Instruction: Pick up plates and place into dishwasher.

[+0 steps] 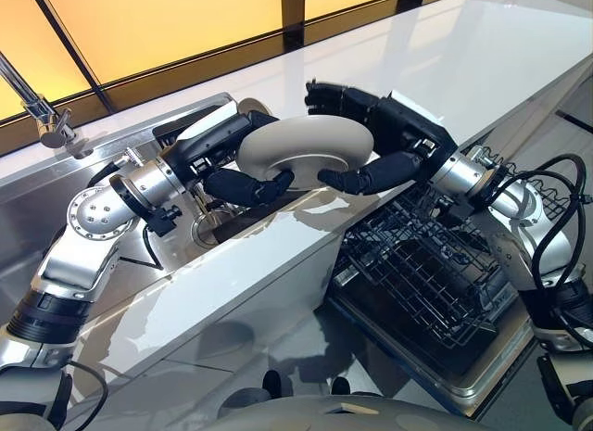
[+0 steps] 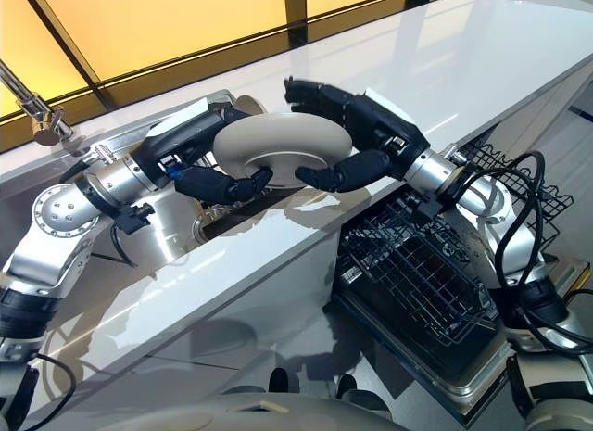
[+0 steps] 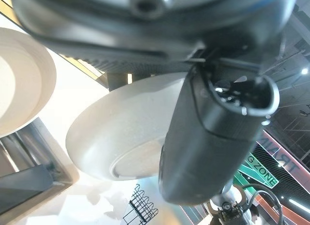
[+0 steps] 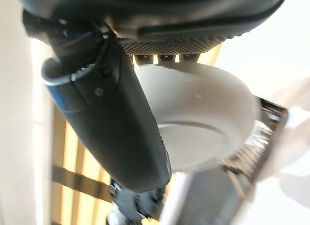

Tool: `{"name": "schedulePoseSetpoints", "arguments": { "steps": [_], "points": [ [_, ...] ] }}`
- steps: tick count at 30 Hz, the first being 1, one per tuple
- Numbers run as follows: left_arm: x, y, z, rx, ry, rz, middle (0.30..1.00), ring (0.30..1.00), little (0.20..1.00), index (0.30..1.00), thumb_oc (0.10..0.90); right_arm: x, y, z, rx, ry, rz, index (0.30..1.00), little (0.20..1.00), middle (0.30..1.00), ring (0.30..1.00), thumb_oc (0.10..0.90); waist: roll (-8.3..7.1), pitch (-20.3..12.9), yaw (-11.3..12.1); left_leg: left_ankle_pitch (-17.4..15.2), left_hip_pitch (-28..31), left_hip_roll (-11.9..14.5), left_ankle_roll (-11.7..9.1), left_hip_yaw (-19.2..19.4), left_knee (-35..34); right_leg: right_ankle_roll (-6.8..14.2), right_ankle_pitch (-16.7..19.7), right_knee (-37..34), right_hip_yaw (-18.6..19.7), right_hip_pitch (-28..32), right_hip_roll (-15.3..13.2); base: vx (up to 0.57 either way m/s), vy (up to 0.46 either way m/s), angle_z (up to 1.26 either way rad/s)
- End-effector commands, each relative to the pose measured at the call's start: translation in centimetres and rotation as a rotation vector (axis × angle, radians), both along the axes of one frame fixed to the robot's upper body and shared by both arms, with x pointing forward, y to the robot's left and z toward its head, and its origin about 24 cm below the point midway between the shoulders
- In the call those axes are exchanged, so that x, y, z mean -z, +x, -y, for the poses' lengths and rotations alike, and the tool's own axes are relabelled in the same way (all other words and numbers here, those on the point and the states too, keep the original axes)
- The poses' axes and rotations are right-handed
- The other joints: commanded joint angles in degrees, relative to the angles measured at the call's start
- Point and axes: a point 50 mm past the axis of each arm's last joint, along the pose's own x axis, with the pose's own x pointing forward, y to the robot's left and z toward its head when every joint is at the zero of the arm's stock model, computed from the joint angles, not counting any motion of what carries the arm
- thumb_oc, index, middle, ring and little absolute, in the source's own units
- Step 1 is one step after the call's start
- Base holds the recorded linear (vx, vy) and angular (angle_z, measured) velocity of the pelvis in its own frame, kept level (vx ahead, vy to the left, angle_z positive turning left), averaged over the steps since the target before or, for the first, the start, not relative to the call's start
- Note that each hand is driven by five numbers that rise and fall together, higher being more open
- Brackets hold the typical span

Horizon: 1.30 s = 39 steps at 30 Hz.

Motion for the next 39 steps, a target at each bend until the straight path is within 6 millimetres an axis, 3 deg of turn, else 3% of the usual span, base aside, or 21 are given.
{"name": "schedulePoseSetpoints", "arguments": {
  "steps": [1, 3, 4, 5, 6, 10, 21, 22, 23, 24, 32, 36, 38, 39],
  "points": [
    [-4.3, -0.2, 0.3, 0.059, -0.065, 0.199, 0.3, 0.3, 0.2, 0.3, 0.1, -4.1, -0.6, -0.9, -0.117, 0.007, 0.173, 0.9, 0.9, 0.9, 0.9, 0.8, -1.58, -5.6, -0.9, -6.0, 0.8, -3.8, 1.2, 0.3, 0.2, 1.6, -3.3, 1.1, -0.5, 0.6, 3.1, 0.0, 0.0, 0.0],
    [-4.3, -0.2, 0.3, 0.062, -0.059, 0.196, 0.3, 0.3, 0.2, 0.3, 0.1, -4.2, -0.7, -1.3, -0.155, -0.038, 0.169, 0.86, 0.853, 0.86, 0.86, 0.753, -1.62, -5.6, -0.8, -5.9, 0.8, -3.8, 1.2, 0.0, 0.2, 1.5, -3.2, 1.1, -0.5, 0.7, 3.1, 0.0, 0.0, 0.0],
    [-4.3, -0.2, 0.3, 0.061, -0.058, 0.196, 0.3, 0.3, 0.2, 0.3, 0.1, -4.3, -0.8, -1.3, -0.161, -0.051, 0.17, 0.545, 0.485, 0.545, 0.545, 0.385, -1.63, -5.6, -0.8, -5.9, 0.8, -3.9, 1.2, 0.0, 0.2, 1.5, -3.2, 1.1, -0.4, 0.7, 3.1, 0.0, 0.0, 0.0],
    [-4.3, -0.2, 0.3, 0.061, -0.058, 0.195, 0.3, 0.3, 0.2, 0.3, 0.1, -4.3, -0.8, -1.4, -0.171, -0.065, 0.171, 0.498, 0.431, 0.498, 0.498, 0.331, -1.64, -5.6, -0.8, -5.9, 0.8, -3.9, 1.2, 0.0, 0.2, 1.5, -3.2, 1.0, -0.4, 0.7, 3.1, 0.0, 0.0, 0.0],
    [-4.3, -0.2, 0.2, 0.06, -0.059, 0.196, 0.3, 0.3, 0.2, 0.3, 0.1, -4.3, -0.8, -1.4, -0.176, -0.083, 0.165, 0.3, 0.2, 0.3, 0.3, 0.1, -1.62, -5.7, -0.7, -5.9, 0.8, -3.9, 1.2, -0.1, 0.2, 1.5, -3.2, 1.0, -0.3, 0.7, 3.1, 0.0, 0.0, 0.0],
    [-4.6, -0.3, -0.1, 0.051, -0.06, 0.207, 0.3, 0.3, 0.2, 0.3, 0.1, -4.6, -0.8, -1.1, -0.185, -0.13, 0.175, 0.3, 0.2, 0.3, 0.3, 0.1, -1.69, -5.6, -0.7, -5.8, 0.7, -3.8, 1.2, -0.1, 0.2, 1.6, -3.1, 1.0, -0.2, 0.6, 3.1, 0.0, 0.0, 0.0],
    [-3.8, 0.1, -0.8, -0.01, -0.097, 0.172, 0.3, 0.3, 0.2, 0.3, 0.1, -5.5, -0.7, -1.0, -0.169, 0.036, 0.221, 0.3, 0.2, 0.3, 0.3, 0.1, -1.47, -5.5, -0.4, -6.0, 0.9, -3.9, 1.4, -0.4, 0.2, 1.6, -3.2, 1.2, -0.4, 0.8, 2.9, 0.0, 0.0, 0.0],
    [-3.6, 0.4, -1.1, -0.048, -0.122, 0.161, 0.399, 0.399, 0.315, 0.399, 0.215, -5.6, -0.6, -1.0, -0.159, 0.074, 0.222, 0.3, 0.2, 0.3, 0.3, 0.1, -1.41, -5.5, -0.4, -5.9, 1.0, -3.8, 1.4, -0.3, 0.2, 1.6, -3.2, 1.2, -0.4, 0.8, 2.9, 0.0, 0.0, 0.0],
    [-3.5, 0.7, -1.4, -0.086, -0.147, 0.154, 0.759, 0.759, 0.735, 0.759, 0.635, -5.7, -0.5, -0.9, -0.152, 0.103, 0.222, 0.3, 0.2, 0.3, 0.3, 0.1, -1.39, -5.5, -0.3, -5.9, 1.0, -3.8, 1.4, -0.3, 0.2, 1.6, -3.2, 1.2, -0.4, 0.8, 2.9, 0.0, 0.0, 0.0],
    [-3.4, 0.8, -1.7, -0.113, -0.168, 0.145, 0.9, 0.9, 0.9, 0.9, 0.8, -5.7, -0.4, -0.9, -0.141, 0.133, 0.22, 0.3, 0.2, 0.3, 0.3, 0.1, -1.36, -5.5, -0.3, -5.9, 1.0, -3.8, 1.4, -0.3, 0.2, 1.6, -3.2, 1.2, -0.5, 0.8, 2.9, 0.0, 0.0, 0.0],
    [-1.2, 1.8, -3.8, -0.283, -0.431, 0.068, 0.9, 0.9, 0.9, 0.9, 0.8, -5.9, 0.8, 1.7, 0.203, 0.494, 0.316, 0.3, 0.2, 0.3, 0.3, 0.1, -0.97, -5.0, -0.1, -6.1, 1.3, -3.6, 1.5, -0.3, 0.2, 1.6, -3.5, 1.5, -0.6, 1.0, 2.9, 0.0, 0.0, 0.0],
    [-0.4, 1.6, -4.9, -0.408, -0.545, 0.1, 0.9, 0.9, 0.9, 0.9, 0.8, -6.8, 0.2, 5.2, 0.64, 0.503, 0.597, 0.3, 0.2, 0.3, 0.3, 0.1, -0.67, -4.8, -0.3, -6.2, 1.4, -3.6, 1.7, -0.1, 0.2, 1.5, -3.6, 1.8, -0.3, 0.8, 3.0, 0.01, 0.003, 0.04],
    [-0.3, 1.2, -5.7, -0.475, -0.558, 0.133, 0.9, 0.9, 0.9, 0.9, 0.8, -6.6, -0.3, 7.7, 0.827, 0.512, 0.653, 0.3, 0.2, 0.3, 0.3, 0.1, -0.59, -4.5, -0.5, -6.4, 1.7, -3.6, 1.8, -0.1, 0.2, 1.5, -3.7, 1.9, 0.0, 0.8, 3.0, 0.01, 0.001, 0.08],
    [-0.3, 1.2, -5.8, -0.481, -0.56, 0.137, 0.9, 0.9, 0.9, 0.9, 0.8, -6.5, -0.3, 8.1, 0.858, 0.506, 0.66, 0.3, 0.2, 0.3, 0.3, 0.1, -0.57, -4.5, -0.5, -6.4, 1.7, -3.6, 1.8, -0.1, 0.2, 1.5, -3.8, 2.0, 0.0, 0.8, 3.1, 0.02, -0.004, 0.07]
  ]
}}
